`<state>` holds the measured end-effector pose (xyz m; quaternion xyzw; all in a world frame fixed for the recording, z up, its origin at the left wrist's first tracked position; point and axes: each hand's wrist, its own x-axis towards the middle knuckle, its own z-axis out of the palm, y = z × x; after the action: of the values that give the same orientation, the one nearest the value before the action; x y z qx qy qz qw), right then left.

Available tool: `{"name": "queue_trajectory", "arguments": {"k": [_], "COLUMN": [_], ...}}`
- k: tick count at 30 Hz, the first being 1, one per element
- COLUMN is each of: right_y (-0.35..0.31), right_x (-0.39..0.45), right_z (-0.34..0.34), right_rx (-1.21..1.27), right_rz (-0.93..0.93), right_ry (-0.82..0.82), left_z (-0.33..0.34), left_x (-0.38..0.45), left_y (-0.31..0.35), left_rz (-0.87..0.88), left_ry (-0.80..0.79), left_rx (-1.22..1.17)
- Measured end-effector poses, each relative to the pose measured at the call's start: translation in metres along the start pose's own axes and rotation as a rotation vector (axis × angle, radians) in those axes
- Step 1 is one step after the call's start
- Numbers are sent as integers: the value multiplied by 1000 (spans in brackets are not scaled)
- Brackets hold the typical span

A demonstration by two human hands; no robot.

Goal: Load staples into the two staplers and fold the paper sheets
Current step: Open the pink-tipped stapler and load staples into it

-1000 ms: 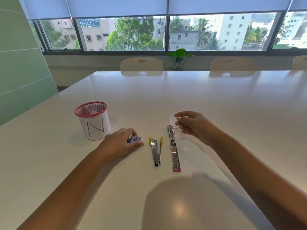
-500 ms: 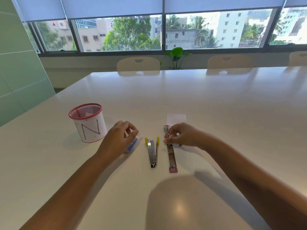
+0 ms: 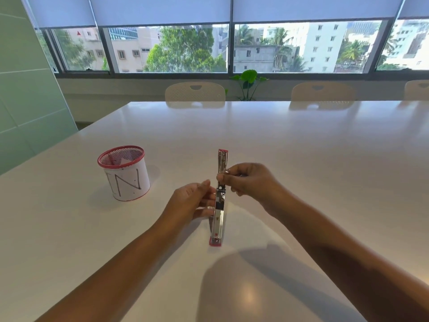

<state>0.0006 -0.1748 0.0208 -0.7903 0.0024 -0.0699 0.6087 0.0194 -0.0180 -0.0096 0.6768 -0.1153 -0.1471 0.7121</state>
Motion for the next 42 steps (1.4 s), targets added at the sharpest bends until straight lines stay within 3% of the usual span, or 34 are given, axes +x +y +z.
{"name": "queue_trajectory", "arguments": {"k": [4, 10, 12, 16, 20, 30, 37, 42], "right_y": [-1, -2, -3, 0, 0, -2, 0, 4], "right_x": [-12, -18, -14, 0, 5, 4, 4, 3], "right_z": [18, 24, 18, -2, -20, -25, -15, -11], "right_rx": [-134, -401, -239, 148, 371, 313, 81, 290], "right_rz": [-127, -406, -309, -45, 124, 117, 99, 185], "right_ry": [-4, -90, -155, -65, -124, -156, -161, -210], "left_z": [4, 2, -1, -9, -13, -21, -26, -31], "left_x": [-7, -5, -5, -1, 2, 10, 10, 16], "left_y": [5, 9, 10, 11, 6, 6, 8, 2], "left_rz": [-166, -205, -192, -220, -249, -336, -349, -468], "left_ry": [-163, -174, -194, -233, -277, -505, -567, -655], "left_rx": [-323, -393, -378, -341, -348, -637, -717, -787]}}
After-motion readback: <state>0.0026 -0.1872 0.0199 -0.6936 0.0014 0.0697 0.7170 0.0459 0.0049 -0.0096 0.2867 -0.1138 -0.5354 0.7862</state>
